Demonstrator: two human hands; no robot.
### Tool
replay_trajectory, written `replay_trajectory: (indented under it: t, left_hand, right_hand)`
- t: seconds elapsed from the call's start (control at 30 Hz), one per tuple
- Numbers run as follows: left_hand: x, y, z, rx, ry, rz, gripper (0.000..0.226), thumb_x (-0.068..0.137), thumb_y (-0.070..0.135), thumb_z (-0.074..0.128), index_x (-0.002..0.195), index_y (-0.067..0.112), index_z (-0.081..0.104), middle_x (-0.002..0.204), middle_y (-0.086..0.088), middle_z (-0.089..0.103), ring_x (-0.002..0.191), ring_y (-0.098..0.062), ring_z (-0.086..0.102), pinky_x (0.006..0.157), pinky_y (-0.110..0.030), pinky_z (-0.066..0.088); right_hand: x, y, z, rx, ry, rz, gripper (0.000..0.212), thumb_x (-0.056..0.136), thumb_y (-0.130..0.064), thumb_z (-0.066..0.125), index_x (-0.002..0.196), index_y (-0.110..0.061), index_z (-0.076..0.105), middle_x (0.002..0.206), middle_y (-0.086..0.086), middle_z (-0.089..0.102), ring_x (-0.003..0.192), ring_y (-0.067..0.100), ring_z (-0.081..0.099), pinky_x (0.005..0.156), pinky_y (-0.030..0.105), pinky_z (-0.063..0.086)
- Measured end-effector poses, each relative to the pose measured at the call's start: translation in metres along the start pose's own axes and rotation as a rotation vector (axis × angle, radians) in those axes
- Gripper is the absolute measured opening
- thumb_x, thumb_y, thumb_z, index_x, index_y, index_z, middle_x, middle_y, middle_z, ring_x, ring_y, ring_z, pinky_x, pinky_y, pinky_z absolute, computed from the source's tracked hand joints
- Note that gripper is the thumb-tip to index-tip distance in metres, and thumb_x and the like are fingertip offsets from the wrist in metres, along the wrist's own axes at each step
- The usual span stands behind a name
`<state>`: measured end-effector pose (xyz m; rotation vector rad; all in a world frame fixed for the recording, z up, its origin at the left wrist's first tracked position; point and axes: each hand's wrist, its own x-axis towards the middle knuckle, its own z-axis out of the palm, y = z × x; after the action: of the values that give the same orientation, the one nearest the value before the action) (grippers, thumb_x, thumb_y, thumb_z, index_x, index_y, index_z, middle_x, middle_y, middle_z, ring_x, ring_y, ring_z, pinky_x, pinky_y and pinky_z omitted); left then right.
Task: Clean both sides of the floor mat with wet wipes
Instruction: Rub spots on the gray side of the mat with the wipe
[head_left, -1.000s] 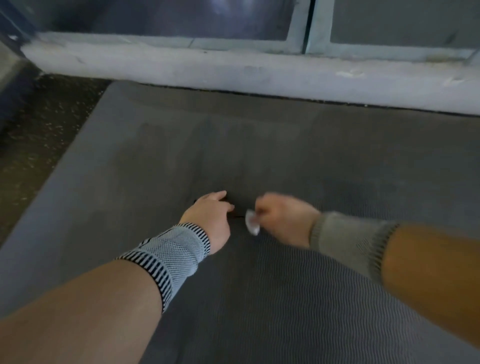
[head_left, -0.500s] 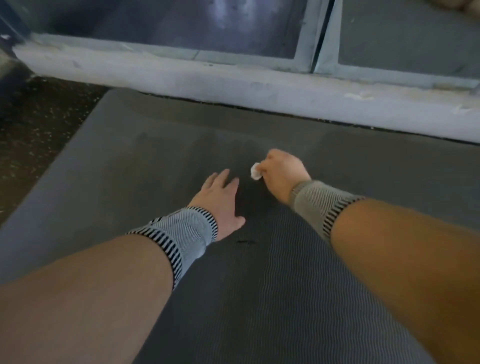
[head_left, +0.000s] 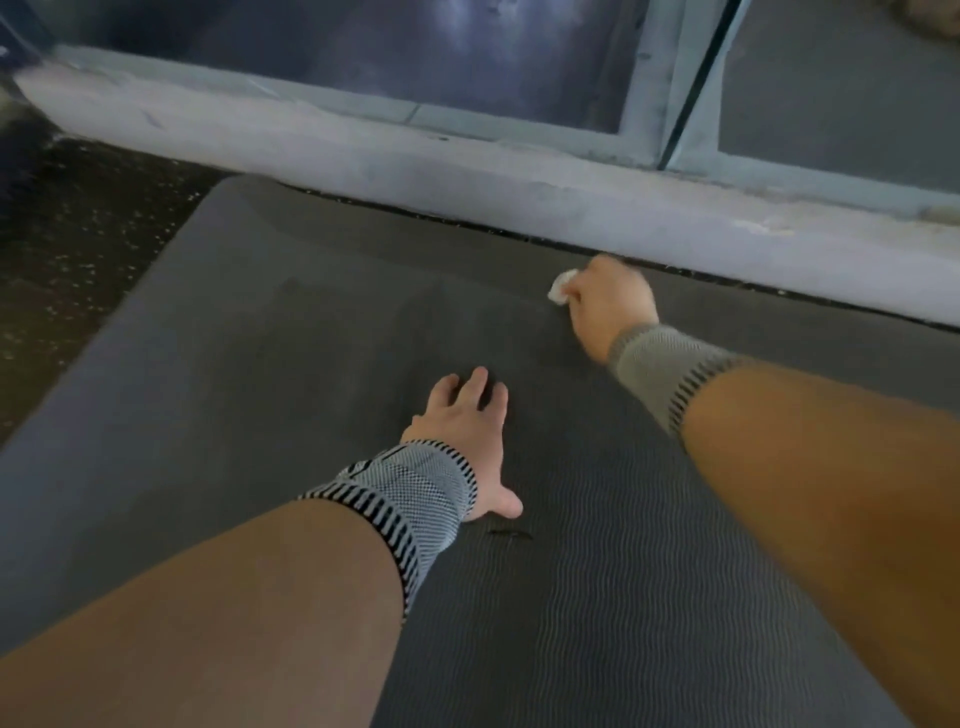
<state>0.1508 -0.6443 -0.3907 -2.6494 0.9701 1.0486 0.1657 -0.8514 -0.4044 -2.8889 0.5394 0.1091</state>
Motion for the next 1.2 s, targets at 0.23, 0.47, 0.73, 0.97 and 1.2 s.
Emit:
replay_trajectory:
  t: [0.23,0.47,0.73,0.97,1.2]
  left_hand:
    - [0.000,0.004,-0.005,-0.011,-0.020,-0.002,0.121,0.072,0.053,0.077,0.154,0.023,-0.007,0.158,0.006,-0.021,0.147,-0.030,-0.014,0.117,-0.055,0.018]
    - [0.000,0.004,-0.004,-0.022,-0.033,0.005,0.121,0.072,0.053,0.078,0.154,0.024,-0.006,0.158,0.007,-0.020,0.147,-0.029,-0.014,0.116,-0.055,0.019]
    - [0.001,0.006,-0.006,0.003,-0.065,-0.013,0.122,0.073,0.051,0.078,0.153,0.022,-0.009,0.158,0.005,-0.024,0.146,-0.030,-0.016,0.116,-0.057,0.016]
    - [-0.002,0.008,-0.012,0.013,-0.077,-0.021,0.121,0.074,0.050,0.077,0.154,0.021,-0.009,0.158,0.003,-0.022,0.146,-0.032,-0.016,0.116,-0.058,0.019]
    - [-0.002,0.008,-0.010,0.060,-0.057,-0.025,0.122,0.073,0.054,0.076,0.153,0.022,-0.010,0.159,0.003,-0.020,0.146,-0.032,-0.015,0.116,-0.055,0.024]
  right_hand:
    - [-0.028,-0.007,-0.001,-0.060,-0.060,-0.429,0.022,0.090,-0.009,0.054,0.105,-0.015,0.069,0.100,0.012,0.059,0.092,0.031,0.059,0.075,0.037,0.046]
    - [0.011,-0.002,0.010,-0.087,0.066,-0.016,0.030,0.094,-0.013,0.048,0.120,-0.015,0.062,0.118,0.013,0.055,0.107,0.034,0.055,0.090,0.036,0.044]
    - [0.049,0.015,-0.008,-0.132,-0.056,0.122,0.031,0.094,-0.008,0.048,0.123,-0.011,0.060,0.118,0.017,0.055,0.106,0.036,0.056,0.081,0.038,0.045]
    - [-0.075,0.016,0.009,0.118,0.015,-0.239,0.022,0.092,-0.012,0.053,0.105,-0.010,0.071,0.096,0.013,0.060,0.089,0.032,0.056,0.079,0.035,0.045]
    - [0.002,0.037,0.010,-0.011,0.170,0.242,0.030,0.093,-0.012,0.049,0.120,-0.013,0.062,0.120,0.017,0.050,0.108,0.037,0.052,0.087,0.036,0.044]
